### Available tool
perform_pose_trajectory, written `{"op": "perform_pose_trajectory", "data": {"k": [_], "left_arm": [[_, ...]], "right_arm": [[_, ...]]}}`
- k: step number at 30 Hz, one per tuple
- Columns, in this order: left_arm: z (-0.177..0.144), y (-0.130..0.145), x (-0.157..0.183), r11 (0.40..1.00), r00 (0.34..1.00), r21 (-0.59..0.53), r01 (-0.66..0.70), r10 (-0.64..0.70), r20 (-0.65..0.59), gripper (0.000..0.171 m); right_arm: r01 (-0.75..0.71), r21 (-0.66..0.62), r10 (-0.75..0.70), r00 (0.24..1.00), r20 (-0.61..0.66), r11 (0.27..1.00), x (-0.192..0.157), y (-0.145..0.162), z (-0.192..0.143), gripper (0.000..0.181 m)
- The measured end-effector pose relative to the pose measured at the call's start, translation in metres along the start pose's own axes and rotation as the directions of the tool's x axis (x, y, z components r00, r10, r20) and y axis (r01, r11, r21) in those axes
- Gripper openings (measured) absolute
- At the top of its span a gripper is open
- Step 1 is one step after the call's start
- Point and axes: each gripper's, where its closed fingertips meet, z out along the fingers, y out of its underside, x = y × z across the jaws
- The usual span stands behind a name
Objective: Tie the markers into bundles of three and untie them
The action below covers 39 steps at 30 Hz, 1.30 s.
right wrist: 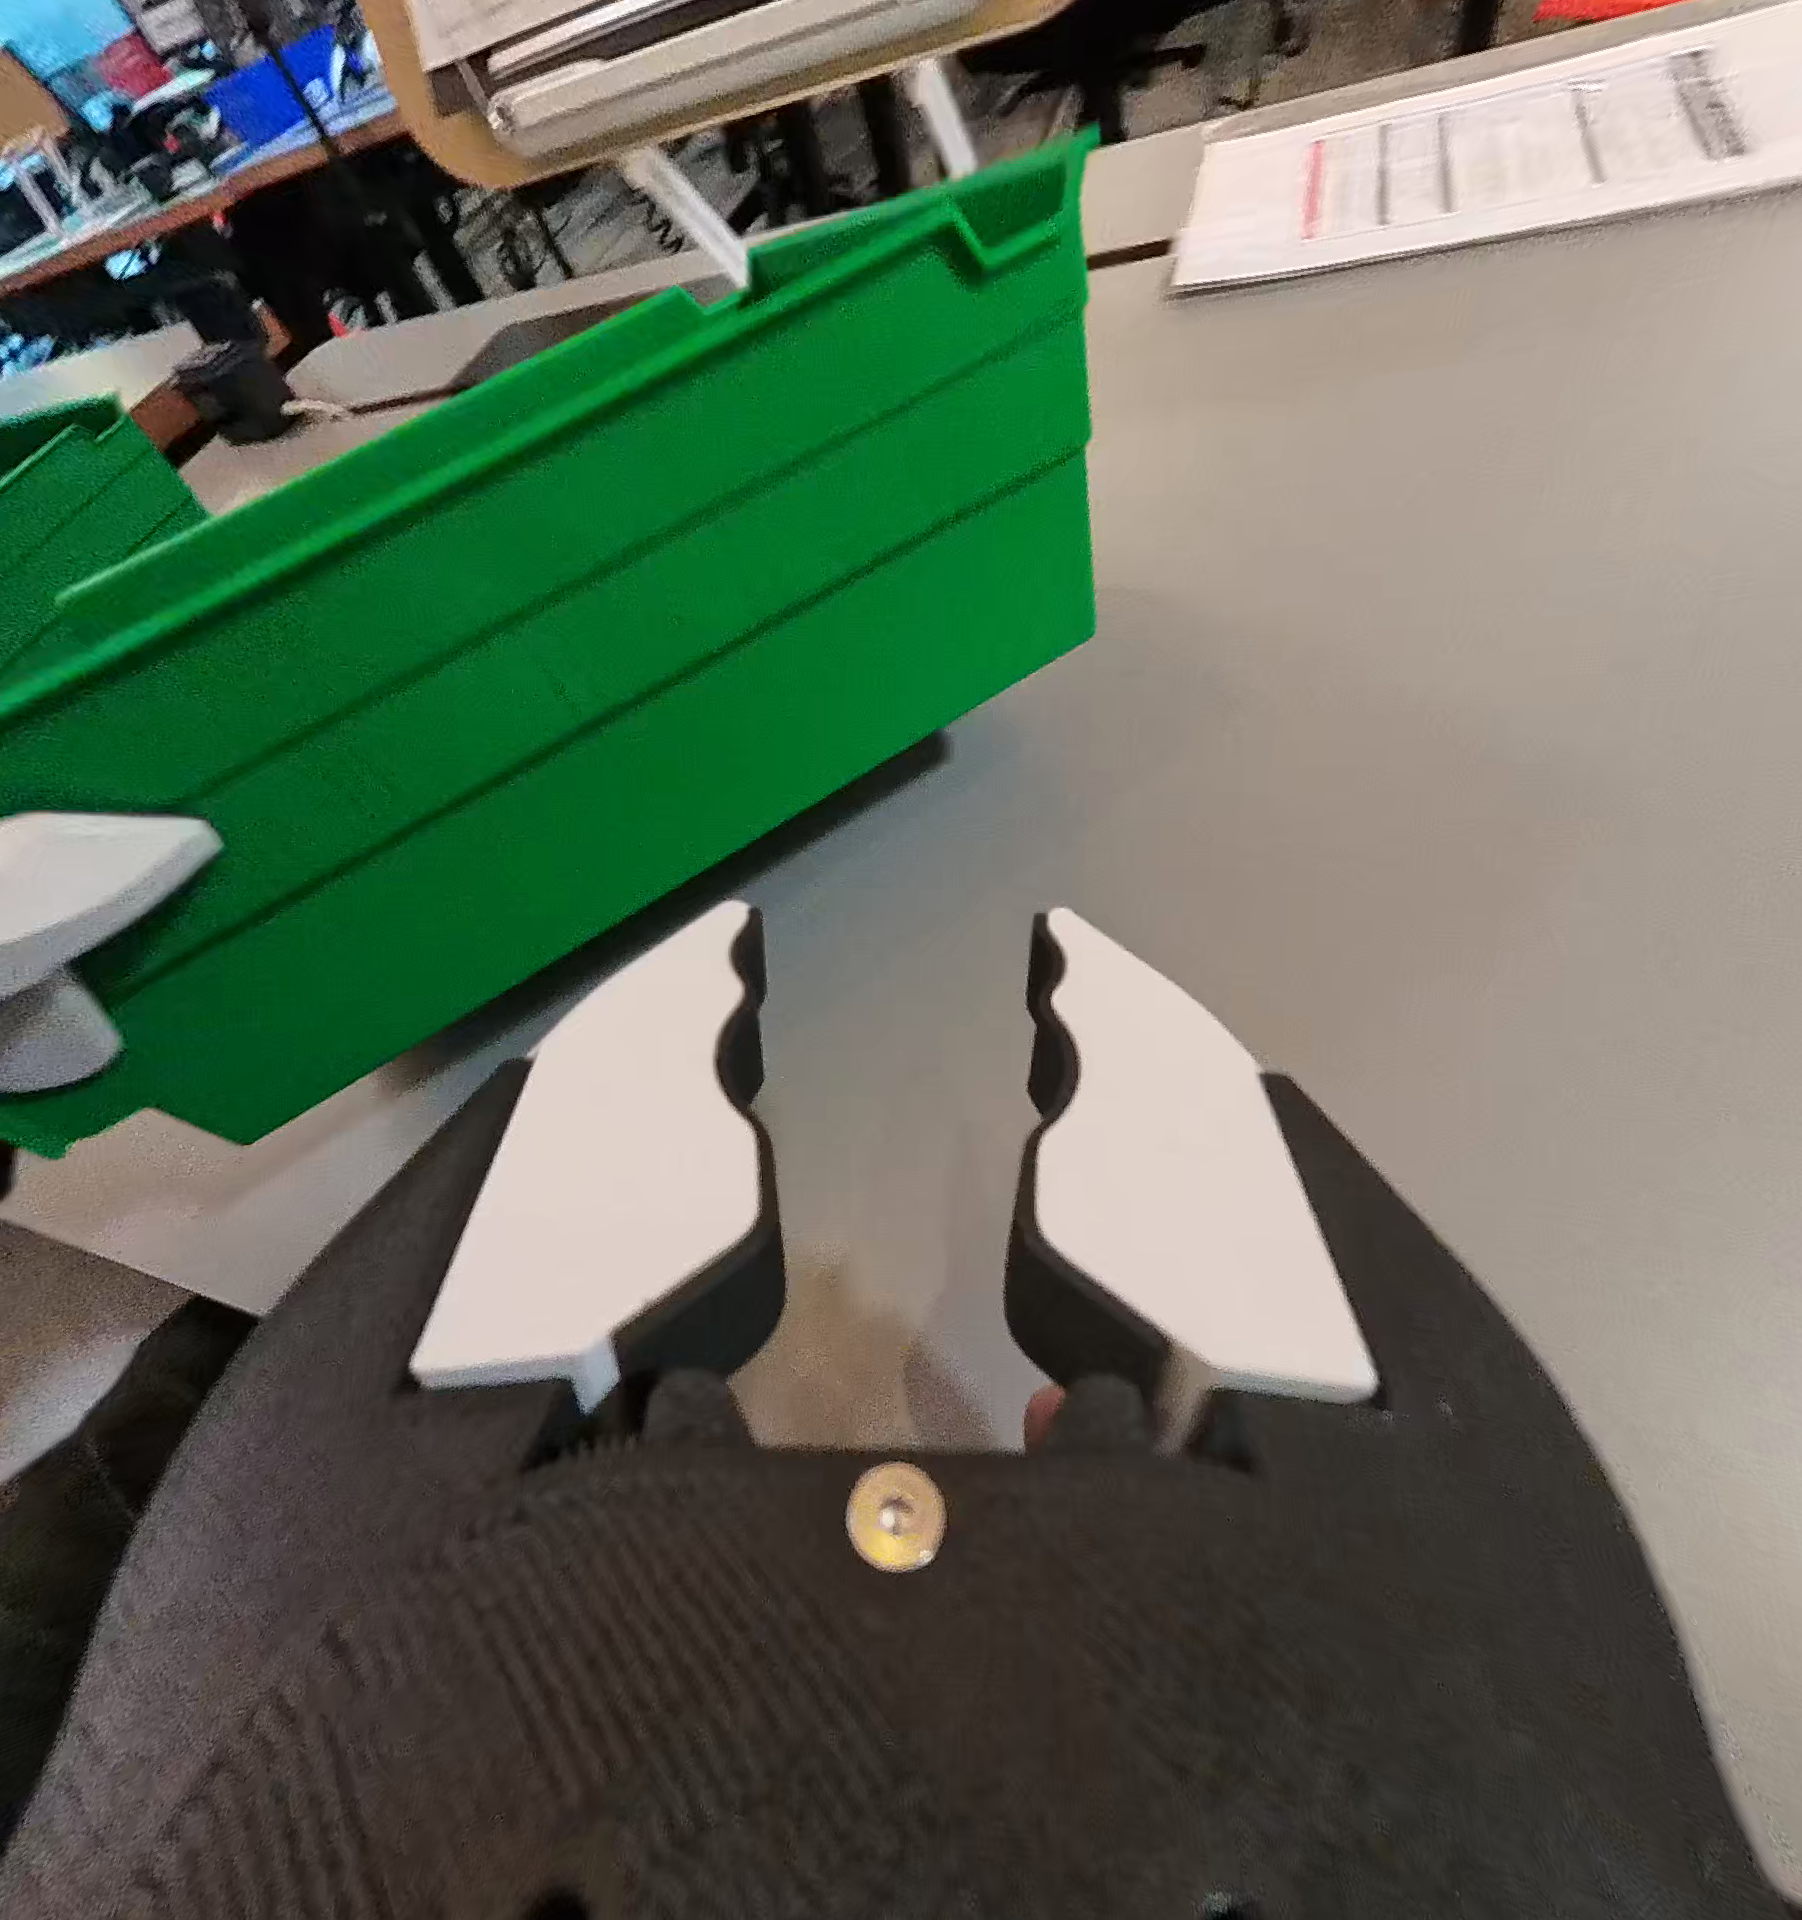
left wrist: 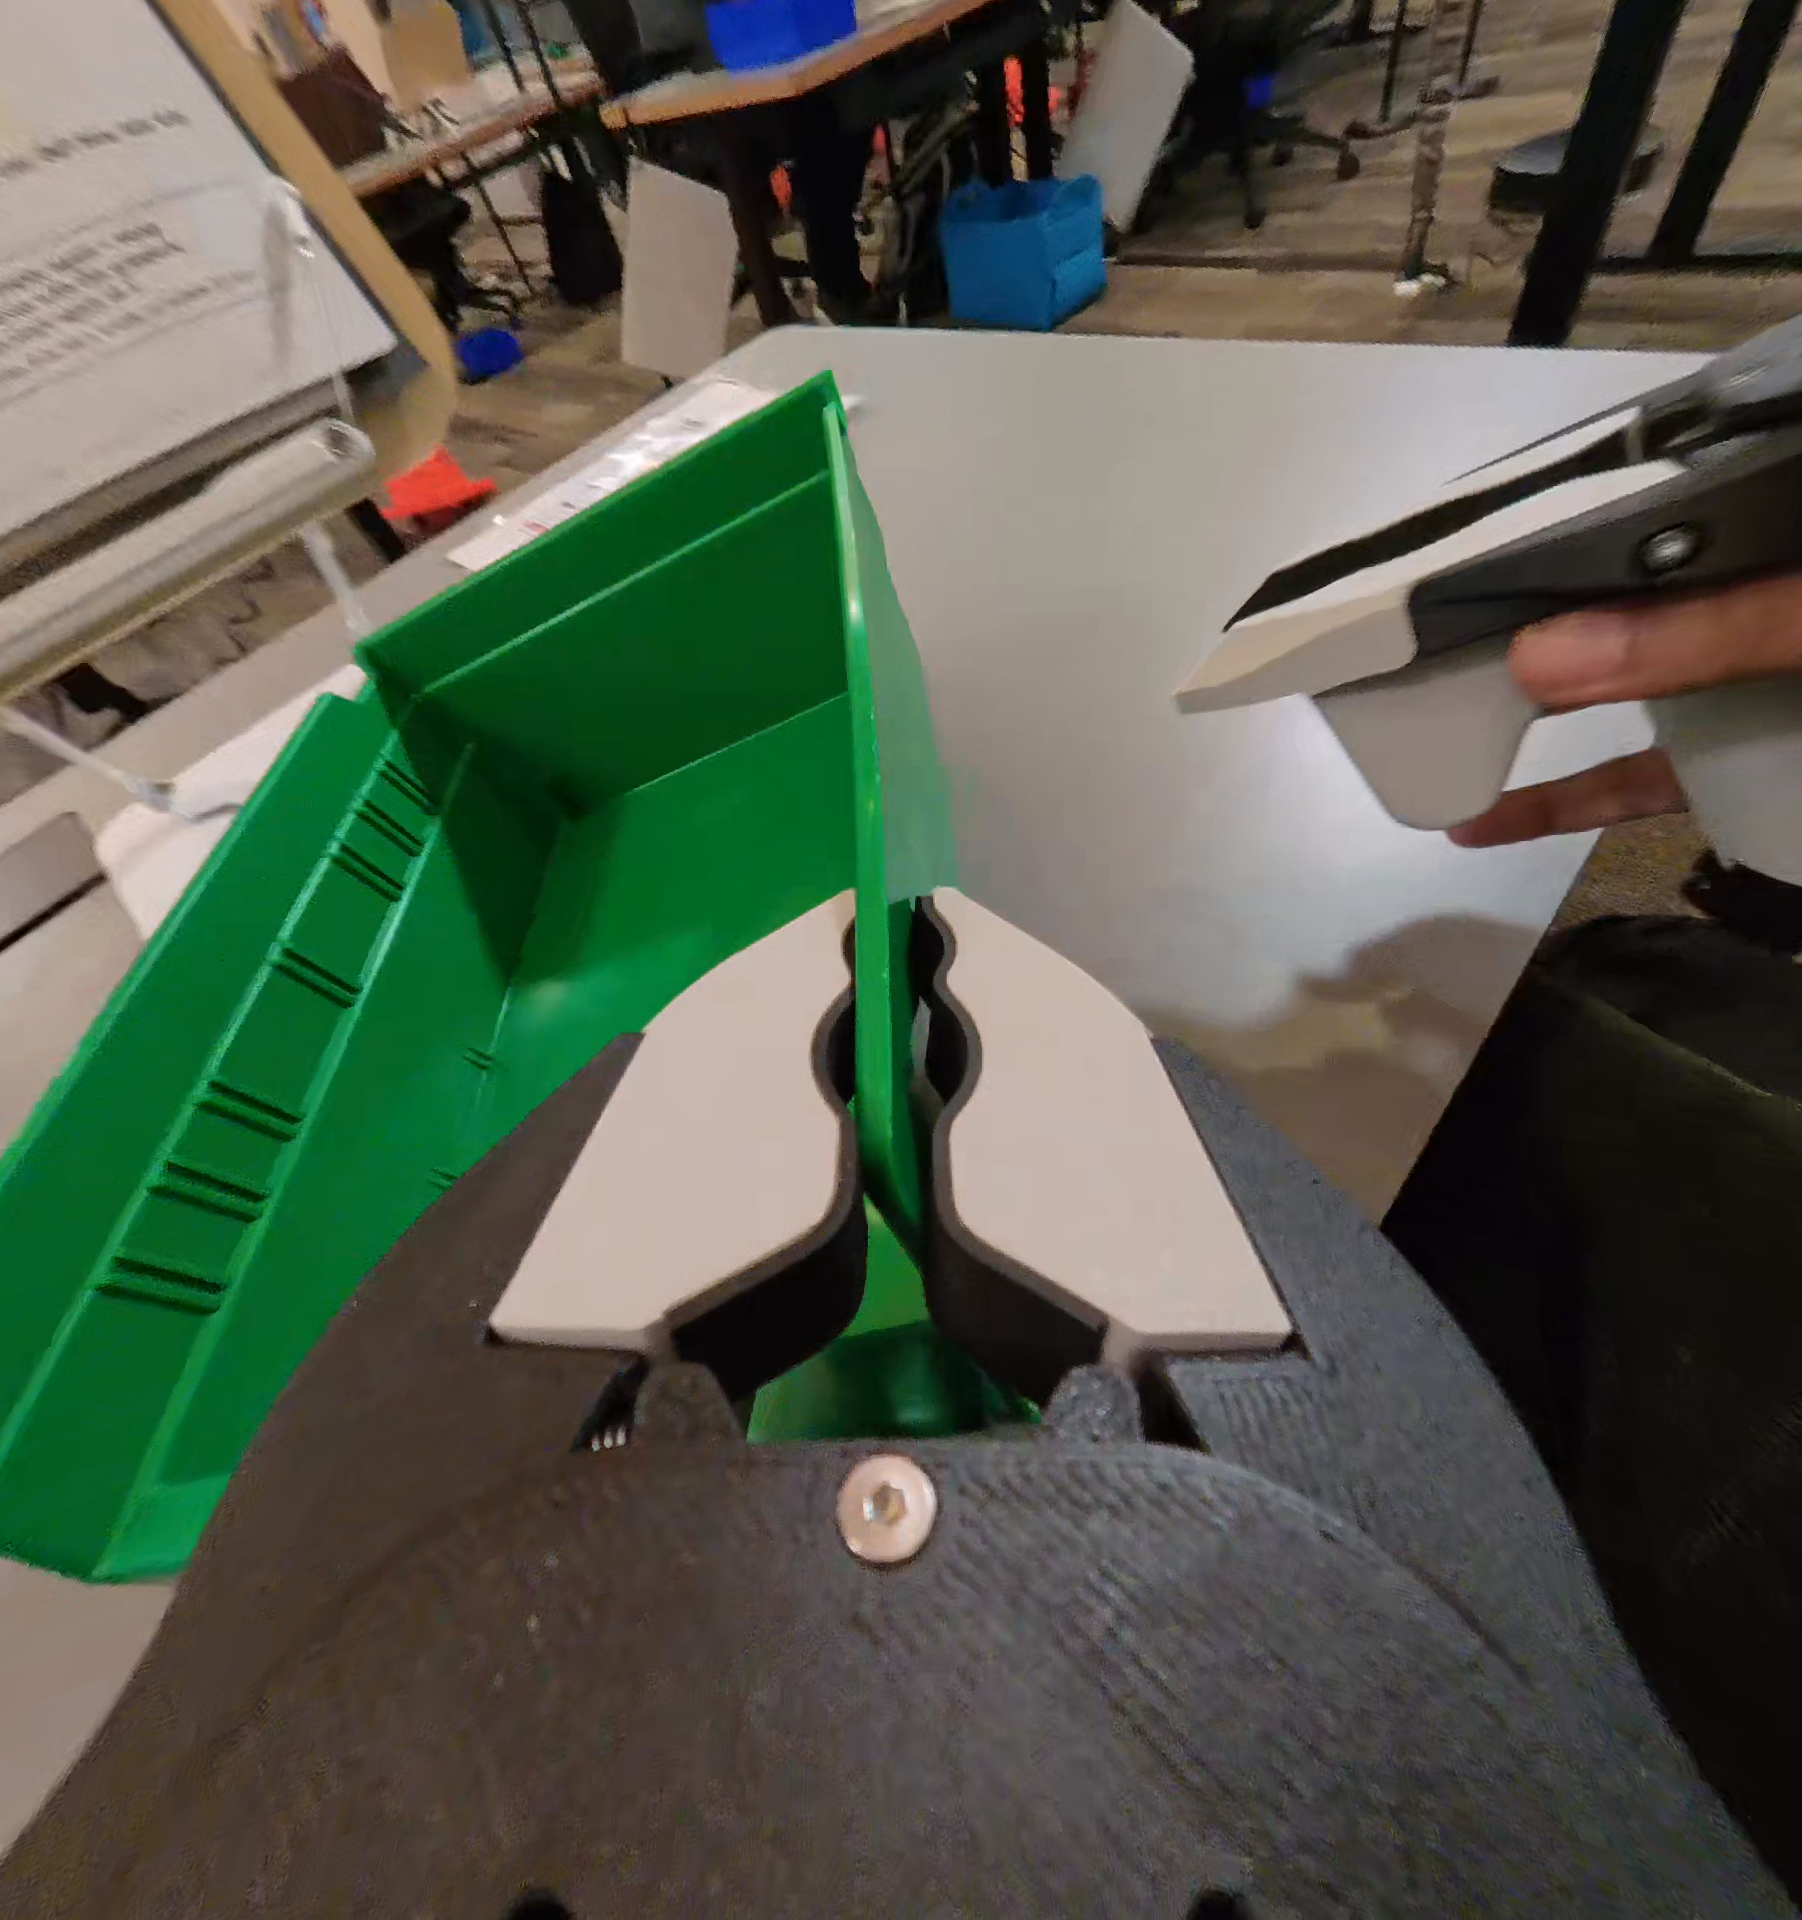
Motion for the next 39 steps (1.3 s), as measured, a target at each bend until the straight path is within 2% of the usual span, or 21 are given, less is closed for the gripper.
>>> {"op": "perform_pose_trajectory", "data": {"k": [4,10,15,18,20,25,29,33,36,39], "left_arm": [[0.023,0.003,0.008,1.000,0.999,0.022,-0.002,0.003,-0.034,0.008],[0.064,0.018,0.025,0.998,0.998,-0.056,0.010,-0.014,-0.069,0.006],[0.072,0.017,0.029,0.997,0.996,-0.036,-0.065,0.063,-0.063,0.007],[0.063,0.015,0.023,0.996,0.995,0.005,-0.086,0.086,-0.047,0.018],[0.052,0.016,0.020,0.996,0.994,0.006,-0.090,0.090,-0.063,0.039],[0.025,0.026,-0.011,0.999,0.999,-0.003,-0.033,0.033,0.009,0.081],[0.004,0.039,-0.039,1.000,0.994,0.004,-0.001,0.001,0.109,0.086],[-0.016,0.055,-0.051,0.999,0.991,0.004,0.046,-0.046,0.127,0.083],[-0.031,0.071,-0.066,0.994,0.978,-0.020,0.110,-0.105,0.183,0.081],[-0.045,0.086,-0.082,0.984,0.955,-0.039,0.176,-0.161,0.248,0.079]], "right_arm": [[-0.074,0.076,0.078,0.996,-0.039,0.994,0.008,0.001,-0.027,0.049],[-0.139,0.153,0.140,0.990,0.000,0.978,-0.011,0.005,-0.052,0.053],[-0.189,0.182,0.191,0.982,0.011,0.965,-0.019,0.009,-0.062,0.053],[-0.234,0.182,0.231,0.972,0.037,0.955,-0.027,0.014,-0.062,0.055],[-0.240,0.154,0.234,0.971,0.053,0.959,-0.035,0.019,-0.058,0.059],[-0.111,0.080,0.106,0.992,0.064,0.991,-0.057,0.020,-0.038,0.069],[0.053,0.079,-0.055,0.998,0.034,0.995,-0.071,0.015,-0.017,0.075],[0.121,0.098,-0.130,0.988,0.088,0.988,-0.109,0.013,0.005,0.081],[0.232,0.181,-0.239,0.971,0.016,0.956,-0.120,-0.001,0.013,0.077],[0.360,0.312,-0.356,0.932,-0.071,0.879,-0.126,-0.025,0.010,0.070]]}}
